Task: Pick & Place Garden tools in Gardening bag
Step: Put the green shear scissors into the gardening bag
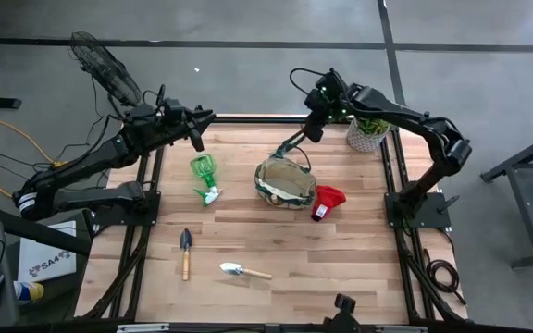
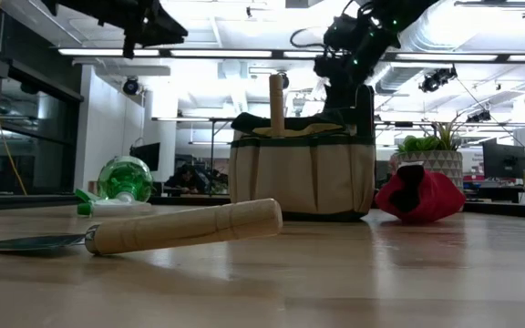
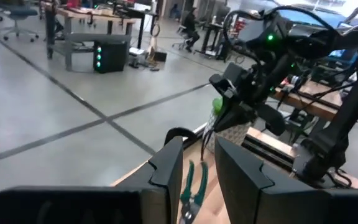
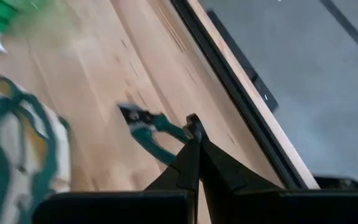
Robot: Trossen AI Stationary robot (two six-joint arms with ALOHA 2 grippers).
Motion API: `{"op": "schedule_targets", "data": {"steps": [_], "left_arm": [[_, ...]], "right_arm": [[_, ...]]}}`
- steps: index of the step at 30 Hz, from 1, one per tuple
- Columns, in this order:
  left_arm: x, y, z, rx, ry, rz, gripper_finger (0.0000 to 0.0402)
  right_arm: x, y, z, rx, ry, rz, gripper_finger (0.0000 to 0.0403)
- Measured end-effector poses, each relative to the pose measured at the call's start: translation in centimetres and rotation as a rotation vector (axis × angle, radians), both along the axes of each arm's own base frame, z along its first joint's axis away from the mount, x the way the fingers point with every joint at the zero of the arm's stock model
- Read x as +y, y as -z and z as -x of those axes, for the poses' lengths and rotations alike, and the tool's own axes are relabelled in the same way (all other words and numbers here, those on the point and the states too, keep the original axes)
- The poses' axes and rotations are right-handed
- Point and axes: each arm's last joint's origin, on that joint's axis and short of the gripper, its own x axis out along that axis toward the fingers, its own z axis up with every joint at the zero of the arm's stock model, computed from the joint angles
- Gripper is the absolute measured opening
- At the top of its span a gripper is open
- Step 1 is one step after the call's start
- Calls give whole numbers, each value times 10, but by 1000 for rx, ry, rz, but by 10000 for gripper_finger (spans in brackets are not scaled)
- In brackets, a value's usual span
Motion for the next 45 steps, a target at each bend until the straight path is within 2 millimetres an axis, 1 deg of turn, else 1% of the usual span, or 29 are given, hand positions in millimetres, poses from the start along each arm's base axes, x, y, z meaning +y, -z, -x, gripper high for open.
{"op": "schedule_targets", "data": {"steps": [6,10,12,15,17,22,26,29,32,34,38,45], "left_arm": [[8,2,-16,-31,45,-24,90],[16,5,-29,-25,43,-91,94],[20,6,-35,-26,42,-129,103],[23,8,-41,-24,41,-148,128],[25,5,-43,-22,41,-147,152],[30,-10,-52,-31,40,-175,212],[36,-21,-62,-11,71,-175,237],[40,-24,-70,45,74,-183,238],[45,-29,-78,56,76,-196,239],[47,-32,-81,61,77,-195,239],[48,-43,-85,35,123,-213,239],[52,-51,-95,33,181,-214,239]], "right_arm": [[6,-6,-13,-101,12,-9,3],[10,-11,-21,-174,20,-5,3],[12,-14,-25,-230,13,-18,3],[14,-19,-31,-296,4,-20,3],[16,-22,-35,-331,-1,-11,3],[20,-31,-43,-445,-37,-9,3],[22,-38,-48,-510,-49,9,3],[23,-41,-49,-546,-58,5,3],[24,-44,-50,-566,-66,5,3],[24,-50,-50,-572,-69,8,3],[27,-70,-53,-620,-97,37,3],[35,-99,-55,-672,-160,78,3]]}}
